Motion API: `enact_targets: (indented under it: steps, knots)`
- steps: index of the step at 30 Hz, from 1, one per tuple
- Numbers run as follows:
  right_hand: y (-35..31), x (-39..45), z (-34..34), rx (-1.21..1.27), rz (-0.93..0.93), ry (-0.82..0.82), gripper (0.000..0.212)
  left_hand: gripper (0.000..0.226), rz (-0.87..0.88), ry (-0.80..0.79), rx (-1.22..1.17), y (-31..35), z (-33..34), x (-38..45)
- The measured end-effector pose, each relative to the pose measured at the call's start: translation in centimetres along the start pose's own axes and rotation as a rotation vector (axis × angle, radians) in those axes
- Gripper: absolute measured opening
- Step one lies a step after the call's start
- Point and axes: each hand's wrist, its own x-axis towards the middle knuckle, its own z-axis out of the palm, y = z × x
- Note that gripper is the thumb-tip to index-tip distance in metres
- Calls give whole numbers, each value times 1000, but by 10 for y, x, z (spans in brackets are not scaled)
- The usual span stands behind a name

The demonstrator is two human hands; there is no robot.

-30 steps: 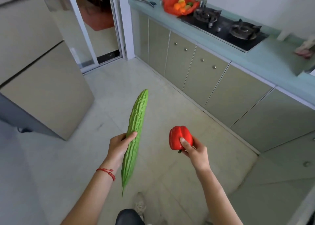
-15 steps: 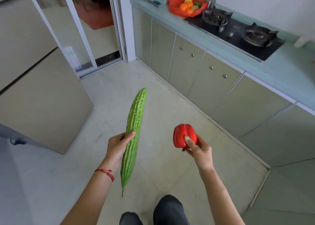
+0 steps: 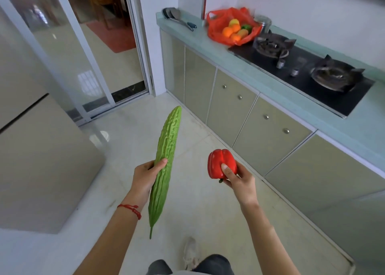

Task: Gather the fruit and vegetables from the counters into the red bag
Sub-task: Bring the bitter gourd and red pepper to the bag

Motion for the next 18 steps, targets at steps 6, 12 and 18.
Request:
enact_targets:
  steps: [6,12,18]
  knots:
    - [-29,94,19,-2,8,-3,37,20,6,17,-8,50,30,79]
    - [-45,189,52,12,38,17,39,23,-8,2,-9,92,52,169]
    - [-73,294,100,28,22,74,32,26,34,-48,38,152,75,281]
